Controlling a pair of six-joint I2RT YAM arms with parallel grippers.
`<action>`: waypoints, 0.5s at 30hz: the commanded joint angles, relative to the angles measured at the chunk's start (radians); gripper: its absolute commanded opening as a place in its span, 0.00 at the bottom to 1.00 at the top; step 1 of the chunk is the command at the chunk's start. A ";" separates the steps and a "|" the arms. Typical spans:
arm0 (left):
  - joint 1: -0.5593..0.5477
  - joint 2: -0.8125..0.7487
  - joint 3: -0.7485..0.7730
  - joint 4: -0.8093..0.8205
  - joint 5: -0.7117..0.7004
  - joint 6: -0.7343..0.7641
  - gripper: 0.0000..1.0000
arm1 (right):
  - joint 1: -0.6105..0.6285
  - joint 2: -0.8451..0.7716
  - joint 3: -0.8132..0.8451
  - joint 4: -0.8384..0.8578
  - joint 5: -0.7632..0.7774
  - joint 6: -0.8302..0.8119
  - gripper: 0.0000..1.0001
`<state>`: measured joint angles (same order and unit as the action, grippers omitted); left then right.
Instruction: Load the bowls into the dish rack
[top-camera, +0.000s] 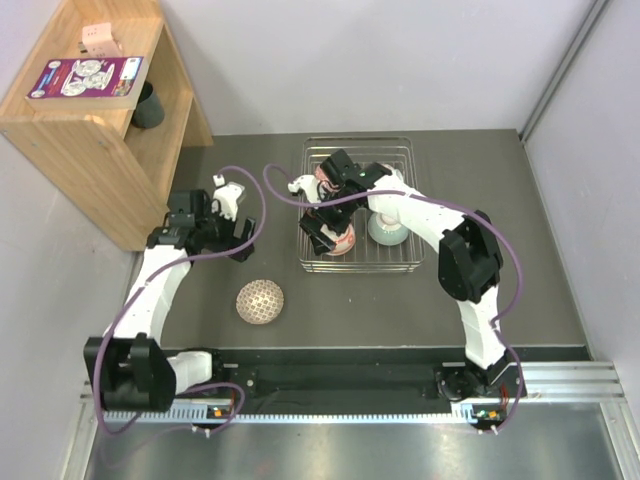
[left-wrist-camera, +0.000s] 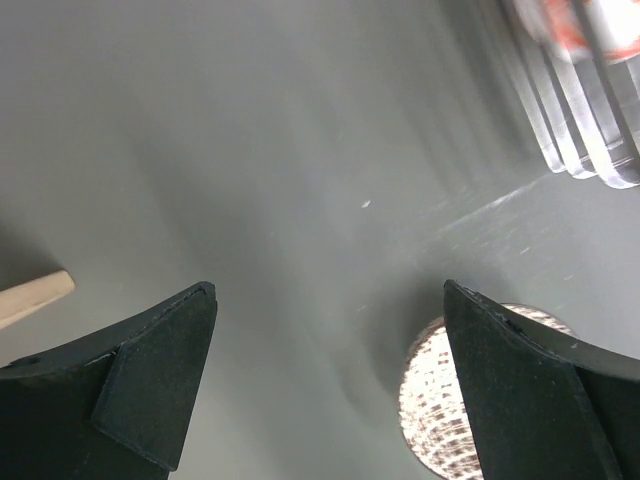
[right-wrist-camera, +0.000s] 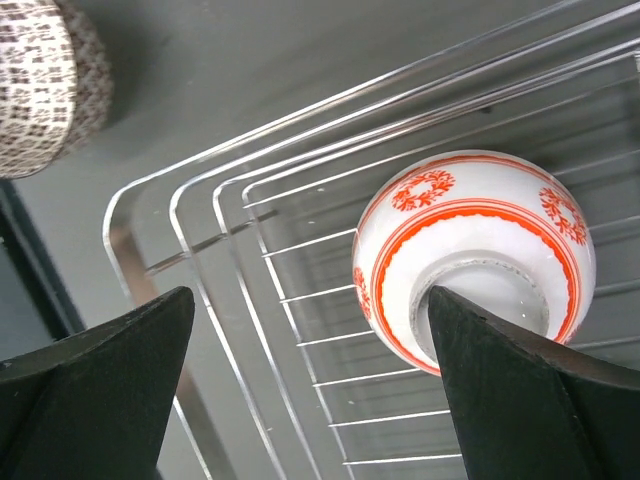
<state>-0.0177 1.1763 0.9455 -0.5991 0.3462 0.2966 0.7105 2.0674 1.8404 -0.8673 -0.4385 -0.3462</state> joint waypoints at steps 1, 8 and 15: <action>0.005 0.080 0.006 -0.001 -0.042 0.081 0.99 | -0.016 -0.073 0.008 -0.050 -0.112 -0.004 1.00; 0.005 0.161 0.003 -0.116 0.003 0.234 0.99 | -0.022 -0.108 -0.010 -0.102 -0.175 -0.049 1.00; 0.005 0.164 -0.011 -0.192 0.034 0.326 0.99 | -0.013 -0.102 -0.015 -0.133 -0.236 -0.080 1.00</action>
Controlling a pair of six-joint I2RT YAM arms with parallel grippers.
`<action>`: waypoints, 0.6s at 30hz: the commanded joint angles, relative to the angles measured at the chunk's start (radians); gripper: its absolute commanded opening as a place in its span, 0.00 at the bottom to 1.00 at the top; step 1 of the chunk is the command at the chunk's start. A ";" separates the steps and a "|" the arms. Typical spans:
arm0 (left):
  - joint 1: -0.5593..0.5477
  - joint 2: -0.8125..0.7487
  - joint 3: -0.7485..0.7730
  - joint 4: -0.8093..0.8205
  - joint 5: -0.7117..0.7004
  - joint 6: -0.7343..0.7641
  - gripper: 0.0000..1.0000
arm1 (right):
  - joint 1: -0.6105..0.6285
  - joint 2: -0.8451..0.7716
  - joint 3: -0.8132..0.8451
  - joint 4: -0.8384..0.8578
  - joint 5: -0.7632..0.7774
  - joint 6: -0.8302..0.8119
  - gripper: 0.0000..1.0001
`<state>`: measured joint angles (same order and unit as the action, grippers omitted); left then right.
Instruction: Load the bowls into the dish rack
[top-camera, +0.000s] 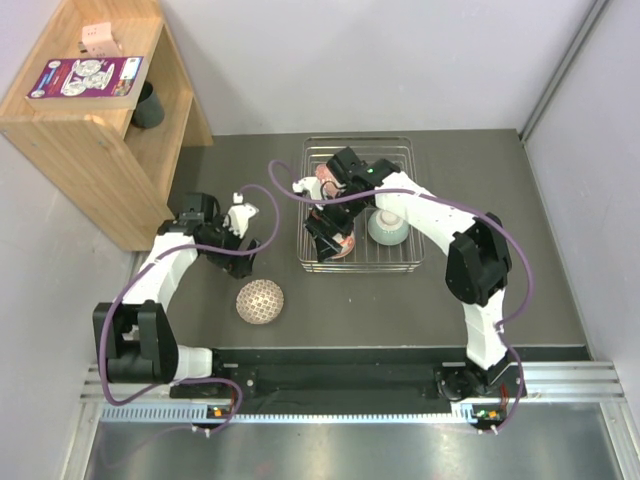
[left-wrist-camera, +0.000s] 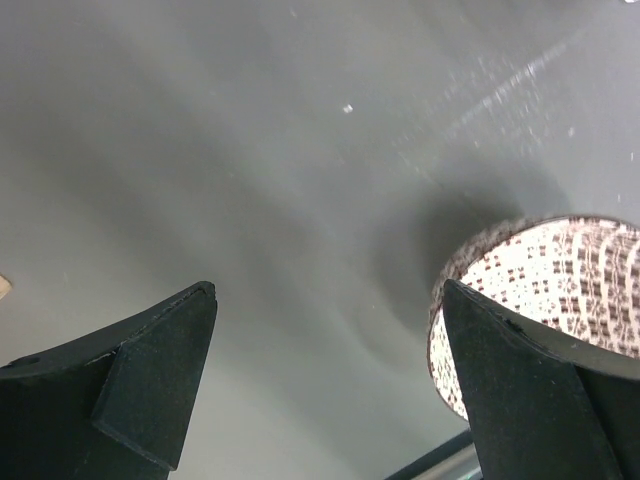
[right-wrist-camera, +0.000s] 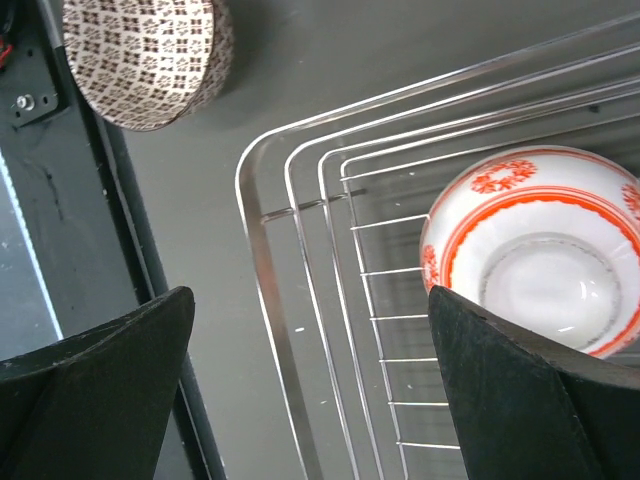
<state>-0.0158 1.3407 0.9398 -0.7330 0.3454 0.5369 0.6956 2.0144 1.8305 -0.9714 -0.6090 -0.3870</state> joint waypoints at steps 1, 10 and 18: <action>0.004 0.005 -0.006 -0.062 0.030 0.087 0.99 | 0.008 -0.046 -0.007 -0.029 -0.064 -0.039 1.00; 0.002 0.066 -0.021 -0.059 0.021 0.120 0.99 | 0.019 -0.032 0.007 -0.015 -0.025 -0.036 1.00; -0.001 0.109 -0.022 -0.043 0.058 0.110 0.99 | 0.001 -0.010 0.042 0.025 0.066 -0.021 0.99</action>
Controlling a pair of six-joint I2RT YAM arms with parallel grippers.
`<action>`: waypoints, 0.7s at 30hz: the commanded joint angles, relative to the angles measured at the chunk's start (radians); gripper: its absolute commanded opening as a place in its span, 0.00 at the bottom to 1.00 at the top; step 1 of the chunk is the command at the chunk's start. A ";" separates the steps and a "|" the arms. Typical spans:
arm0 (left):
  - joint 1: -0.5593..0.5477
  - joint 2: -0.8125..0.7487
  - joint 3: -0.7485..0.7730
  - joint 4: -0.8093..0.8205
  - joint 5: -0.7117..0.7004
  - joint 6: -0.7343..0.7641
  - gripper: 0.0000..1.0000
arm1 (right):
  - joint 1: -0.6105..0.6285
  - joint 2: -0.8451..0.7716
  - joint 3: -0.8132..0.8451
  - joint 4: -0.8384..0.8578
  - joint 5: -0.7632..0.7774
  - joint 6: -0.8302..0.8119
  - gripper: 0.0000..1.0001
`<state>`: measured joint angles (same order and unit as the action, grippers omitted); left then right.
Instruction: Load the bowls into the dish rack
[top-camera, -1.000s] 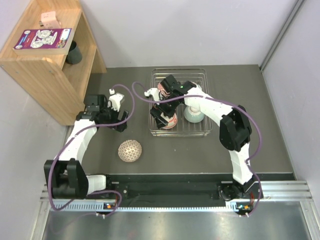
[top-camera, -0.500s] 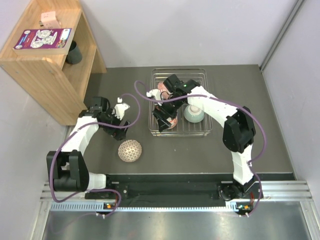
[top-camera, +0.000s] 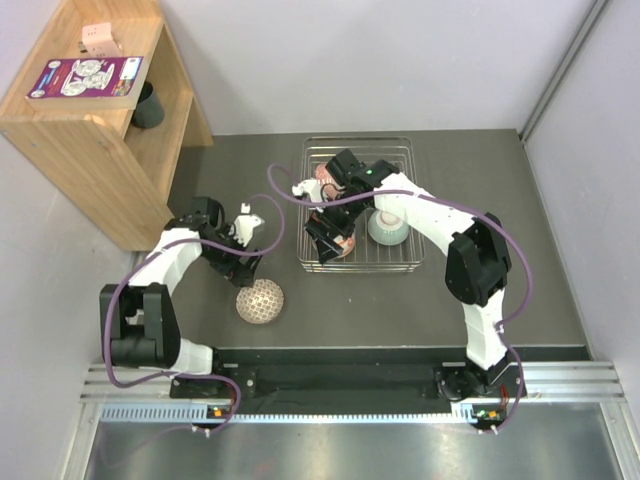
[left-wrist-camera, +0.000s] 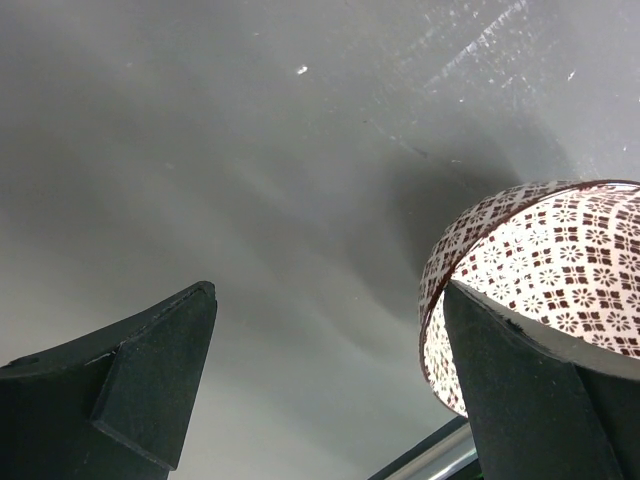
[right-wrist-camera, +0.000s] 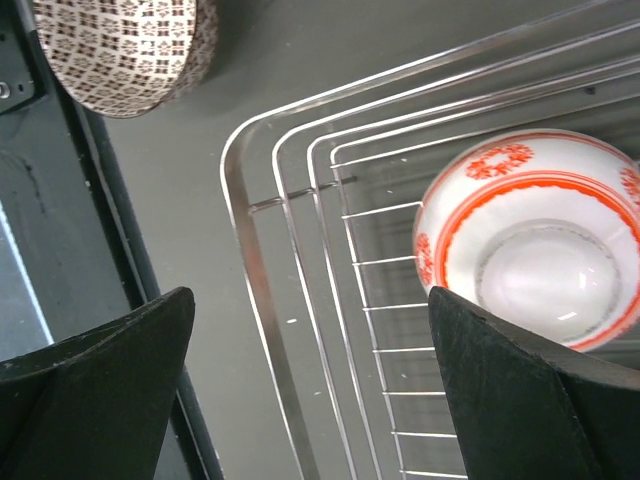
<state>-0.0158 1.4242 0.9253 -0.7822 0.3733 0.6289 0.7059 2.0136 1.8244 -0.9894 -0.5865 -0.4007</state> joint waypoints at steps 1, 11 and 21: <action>-0.003 0.028 -0.009 0.006 0.032 0.022 0.99 | -0.017 0.000 0.055 0.046 0.056 -0.003 0.99; -0.015 0.044 -0.036 -0.031 0.067 0.061 0.96 | -0.037 0.102 0.116 0.023 0.033 0.002 0.98; -0.027 0.071 -0.026 -0.094 0.144 0.106 0.37 | -0.022 0.105 0.108 0.012 0.020 -0.006 0.98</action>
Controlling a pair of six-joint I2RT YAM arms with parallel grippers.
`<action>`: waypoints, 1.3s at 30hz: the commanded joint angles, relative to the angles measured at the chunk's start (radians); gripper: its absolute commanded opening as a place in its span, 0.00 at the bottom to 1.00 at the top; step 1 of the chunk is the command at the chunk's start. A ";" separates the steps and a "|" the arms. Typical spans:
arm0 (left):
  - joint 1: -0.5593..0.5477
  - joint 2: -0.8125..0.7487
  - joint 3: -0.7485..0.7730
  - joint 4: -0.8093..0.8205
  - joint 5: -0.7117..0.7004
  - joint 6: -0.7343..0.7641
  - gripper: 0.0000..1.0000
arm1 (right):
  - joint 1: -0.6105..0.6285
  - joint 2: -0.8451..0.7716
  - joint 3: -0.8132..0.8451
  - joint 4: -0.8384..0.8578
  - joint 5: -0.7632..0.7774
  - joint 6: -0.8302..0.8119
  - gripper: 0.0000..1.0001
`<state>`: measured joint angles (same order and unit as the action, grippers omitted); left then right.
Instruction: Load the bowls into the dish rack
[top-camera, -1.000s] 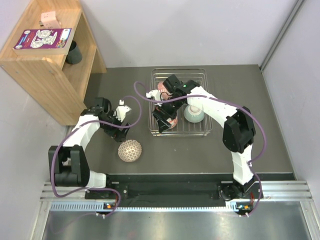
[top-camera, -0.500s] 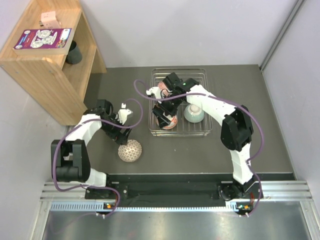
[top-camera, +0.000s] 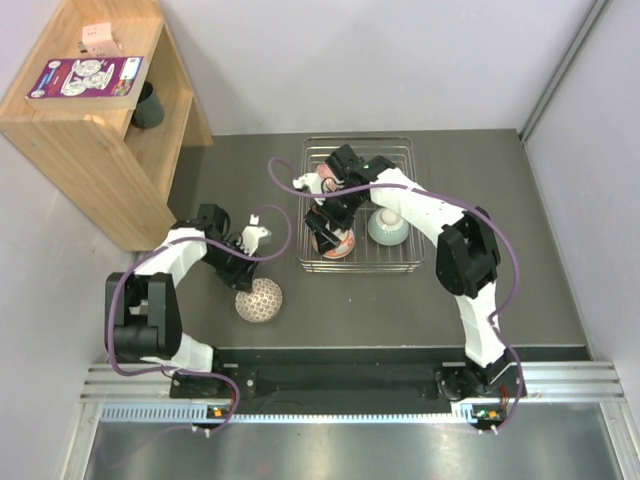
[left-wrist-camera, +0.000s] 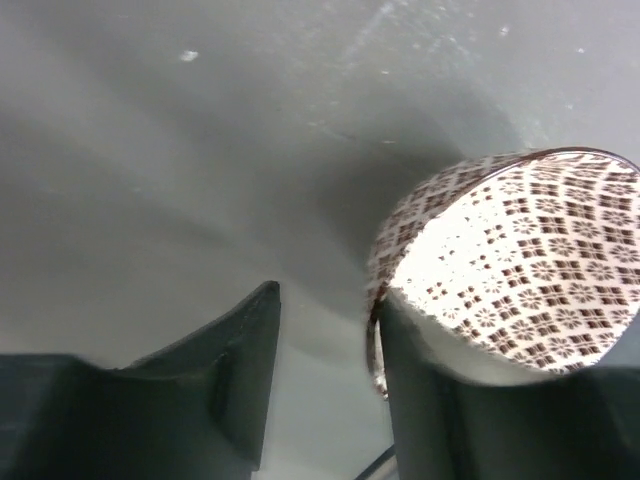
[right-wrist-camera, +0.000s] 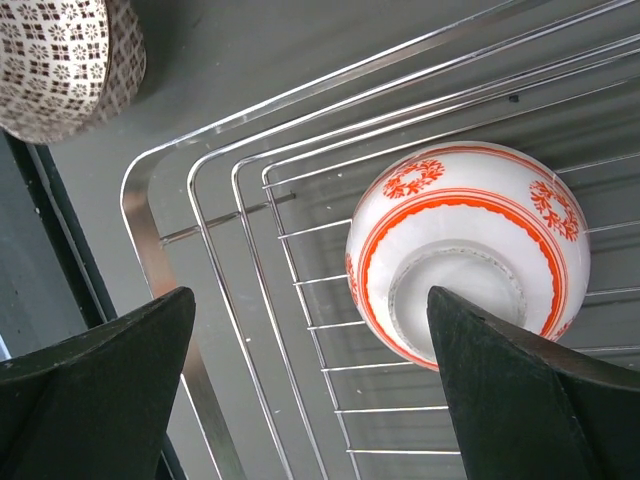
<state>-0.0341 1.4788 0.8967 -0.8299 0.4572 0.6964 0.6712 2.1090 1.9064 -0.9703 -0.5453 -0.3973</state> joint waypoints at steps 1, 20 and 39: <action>-0.010 0.020 0.002 -0.052 0.064 0.037 0.33 | 0.013 0.008 0.023 -0.010 -0.022 -0.011 0.98; -0.013 -0.055 0.067 -0.032 0.000 -0.080 0.00 | 0.114 -0.034 -0.035 -0.071 -0.116 -0.081 0.98; -0.001 -0.241 0.275 -0.055 -0.069 -0.204 0.00 | 0.016 -0.244 -0.033 0.021 0.019 0.014 1.00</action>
<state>-0.0414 1.3582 1.0775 -0.8742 0.3672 0.5426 0.7528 1.9739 1.8721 -1.0111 -0.5369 -0.4404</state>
